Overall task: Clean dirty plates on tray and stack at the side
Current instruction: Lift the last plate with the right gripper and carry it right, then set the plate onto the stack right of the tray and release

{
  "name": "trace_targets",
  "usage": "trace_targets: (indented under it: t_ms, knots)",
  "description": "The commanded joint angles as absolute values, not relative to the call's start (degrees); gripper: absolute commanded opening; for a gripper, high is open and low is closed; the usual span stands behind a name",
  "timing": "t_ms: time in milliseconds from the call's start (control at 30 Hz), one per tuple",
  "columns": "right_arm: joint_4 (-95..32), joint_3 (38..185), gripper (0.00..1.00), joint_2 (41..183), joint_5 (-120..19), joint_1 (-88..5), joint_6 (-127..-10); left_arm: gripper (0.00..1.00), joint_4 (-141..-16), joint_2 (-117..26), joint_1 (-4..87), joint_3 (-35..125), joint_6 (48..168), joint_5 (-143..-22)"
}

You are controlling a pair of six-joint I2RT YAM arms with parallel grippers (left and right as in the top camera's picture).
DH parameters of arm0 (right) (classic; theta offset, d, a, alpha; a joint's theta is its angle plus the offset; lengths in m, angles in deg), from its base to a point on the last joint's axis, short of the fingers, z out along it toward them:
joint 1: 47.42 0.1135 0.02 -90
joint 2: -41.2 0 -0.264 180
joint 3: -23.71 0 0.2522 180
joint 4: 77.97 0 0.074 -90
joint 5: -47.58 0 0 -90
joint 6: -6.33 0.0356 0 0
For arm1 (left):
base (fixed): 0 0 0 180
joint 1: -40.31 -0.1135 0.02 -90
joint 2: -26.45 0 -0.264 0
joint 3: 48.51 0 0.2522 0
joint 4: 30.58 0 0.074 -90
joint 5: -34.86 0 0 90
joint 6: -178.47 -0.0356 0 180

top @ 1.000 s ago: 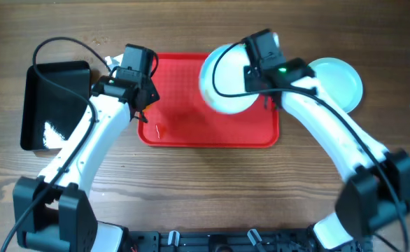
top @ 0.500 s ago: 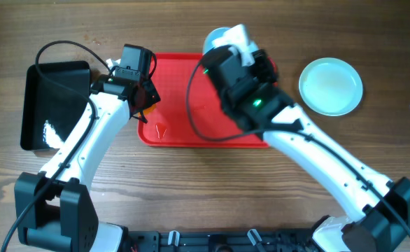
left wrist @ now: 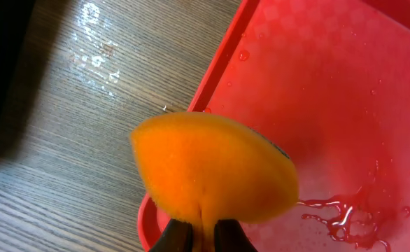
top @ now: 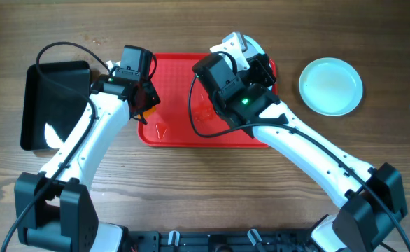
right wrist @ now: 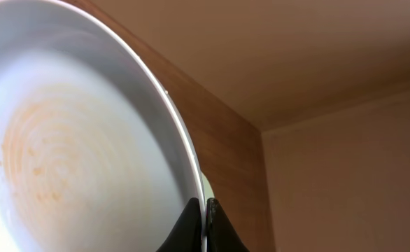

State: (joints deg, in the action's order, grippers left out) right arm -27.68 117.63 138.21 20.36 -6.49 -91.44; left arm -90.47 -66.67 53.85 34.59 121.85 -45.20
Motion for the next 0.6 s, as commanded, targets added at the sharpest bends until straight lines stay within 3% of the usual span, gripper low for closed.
trace_targets:
  t_ms: [0,233,467,567]
  knots:
    - [-24.3,117.4,0.04,138.4,12.4,-7.8,-83.4,0.04,-90.5,-67.1,53.6,34.6,122.4,-45.7]
    - [-18.9,117.4,0.04,136.4,-16.9,-23.3,-72.6,0.04,-90.9,-67.1,53.6,34.6,122.4,-45.7]
    - [-18.9,117.3,0.04,134.8,-44.7,-53.8,-72.5,0.04,-90.9,-67.1,53.6,34.6,122.4,-46.4]
    - [-19.9,116.4,0.04,135.6,-50.7,-64.5,-69.5,0.04,-90.8,-67.1,53.7,34.6,122.4,-46.6]
